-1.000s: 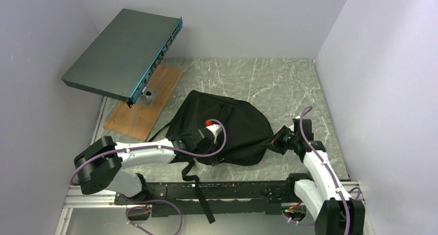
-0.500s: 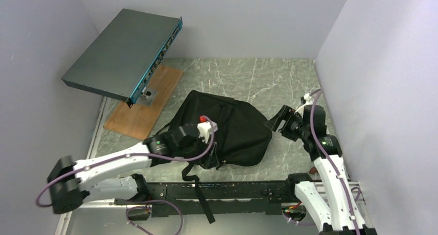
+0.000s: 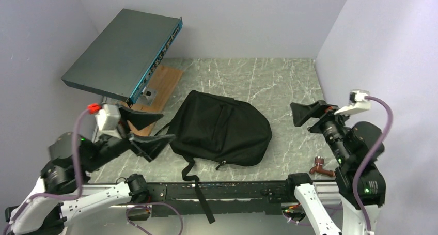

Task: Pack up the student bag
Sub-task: Reset both arms

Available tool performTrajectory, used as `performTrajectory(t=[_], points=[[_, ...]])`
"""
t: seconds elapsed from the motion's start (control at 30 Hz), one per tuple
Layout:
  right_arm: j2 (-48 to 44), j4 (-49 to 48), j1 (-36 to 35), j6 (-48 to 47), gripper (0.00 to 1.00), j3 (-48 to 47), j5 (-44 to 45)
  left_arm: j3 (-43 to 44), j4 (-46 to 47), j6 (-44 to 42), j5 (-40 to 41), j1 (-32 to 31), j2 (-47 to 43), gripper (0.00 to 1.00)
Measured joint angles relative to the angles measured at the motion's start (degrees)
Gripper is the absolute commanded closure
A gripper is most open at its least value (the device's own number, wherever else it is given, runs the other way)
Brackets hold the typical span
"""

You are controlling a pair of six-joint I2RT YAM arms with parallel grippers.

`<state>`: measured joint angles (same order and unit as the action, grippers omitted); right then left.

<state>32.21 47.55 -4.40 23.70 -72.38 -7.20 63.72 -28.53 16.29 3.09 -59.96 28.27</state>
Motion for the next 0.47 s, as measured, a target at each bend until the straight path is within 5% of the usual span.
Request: performTrajectory(t=[0.47], points=[[-4.09,-0.02,0.0,-1.55,0.0,-6.45,10.03,4.68,-6.93,-6.34,9.11,0.0,-7.32,0.03]])
